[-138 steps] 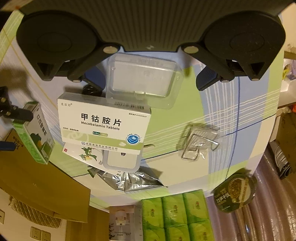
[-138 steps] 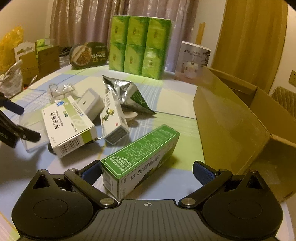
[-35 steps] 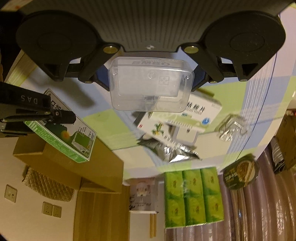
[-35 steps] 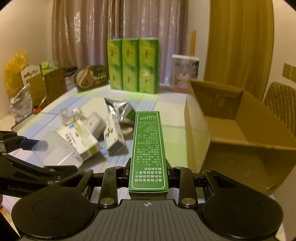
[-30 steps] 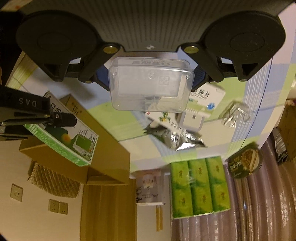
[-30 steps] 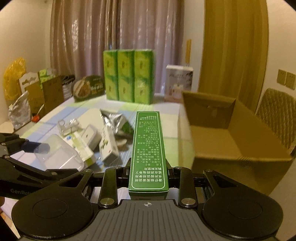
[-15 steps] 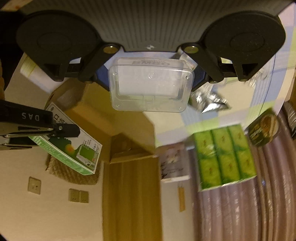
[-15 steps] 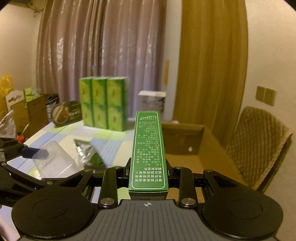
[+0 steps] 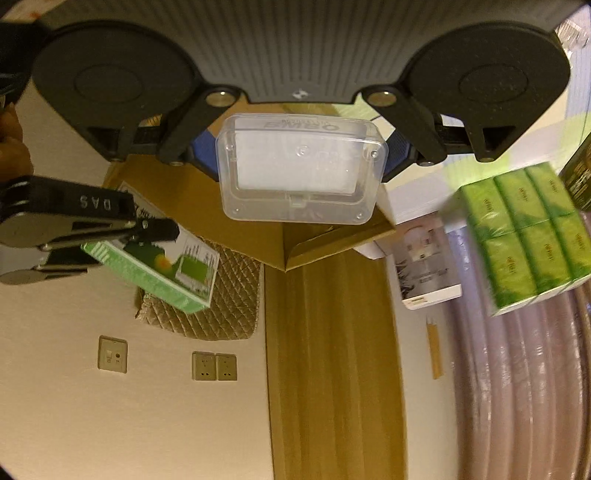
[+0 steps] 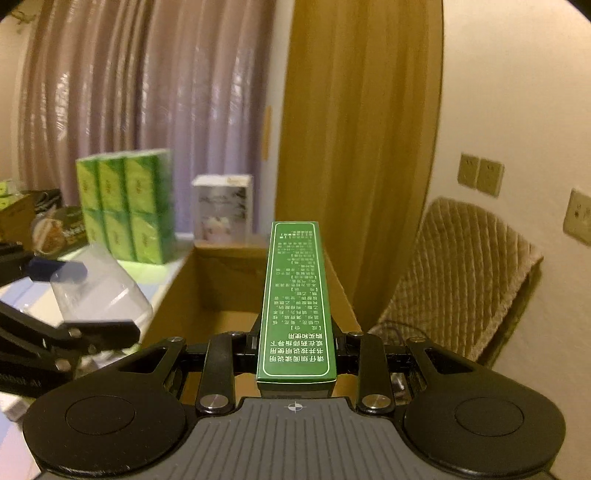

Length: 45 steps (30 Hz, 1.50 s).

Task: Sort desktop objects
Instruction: 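Lift the clear container and green box and carry both toward the cardboard box, then lower both held items into the cardboard box and open both tools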

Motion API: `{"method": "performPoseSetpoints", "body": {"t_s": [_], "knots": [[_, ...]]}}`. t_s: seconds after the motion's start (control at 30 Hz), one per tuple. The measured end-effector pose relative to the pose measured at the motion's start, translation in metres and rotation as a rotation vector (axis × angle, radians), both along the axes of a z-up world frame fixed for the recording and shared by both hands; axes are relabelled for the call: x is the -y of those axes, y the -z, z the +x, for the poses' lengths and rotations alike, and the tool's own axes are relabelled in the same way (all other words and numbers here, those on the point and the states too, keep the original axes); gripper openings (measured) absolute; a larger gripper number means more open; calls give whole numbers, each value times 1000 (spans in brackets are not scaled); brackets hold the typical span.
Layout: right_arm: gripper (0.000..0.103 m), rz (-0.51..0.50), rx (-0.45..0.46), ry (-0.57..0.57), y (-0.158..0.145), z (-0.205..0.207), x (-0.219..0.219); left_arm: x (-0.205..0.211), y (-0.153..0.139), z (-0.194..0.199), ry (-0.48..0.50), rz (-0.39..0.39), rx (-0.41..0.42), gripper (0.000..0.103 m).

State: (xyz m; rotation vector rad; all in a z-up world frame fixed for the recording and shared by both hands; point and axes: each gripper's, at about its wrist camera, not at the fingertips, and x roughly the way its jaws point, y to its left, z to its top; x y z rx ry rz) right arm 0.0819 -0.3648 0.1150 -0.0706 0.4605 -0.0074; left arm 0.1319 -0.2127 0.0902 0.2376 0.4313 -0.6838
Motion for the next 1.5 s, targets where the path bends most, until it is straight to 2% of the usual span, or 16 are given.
{"method": "performPoseSetpoints", "body": {"t_s": [0.27,0.53,0.73,1.07,1.5], "knots": [[27,79,-29,33,13,24,11,23,16,20,34,-6,-40,84],[27,100,-55,29,18,31,14,28,24,25,46,-14,-62,84],[27,93,-65,32,19,30,16,29,27,28,54,-28,-78,84],[27,86,-68,20,20,30,13,34,33,28,80,-3,-99,84],[27,92,-75,9,20,31,12,31,35,27,64,17,-81,85]]}}
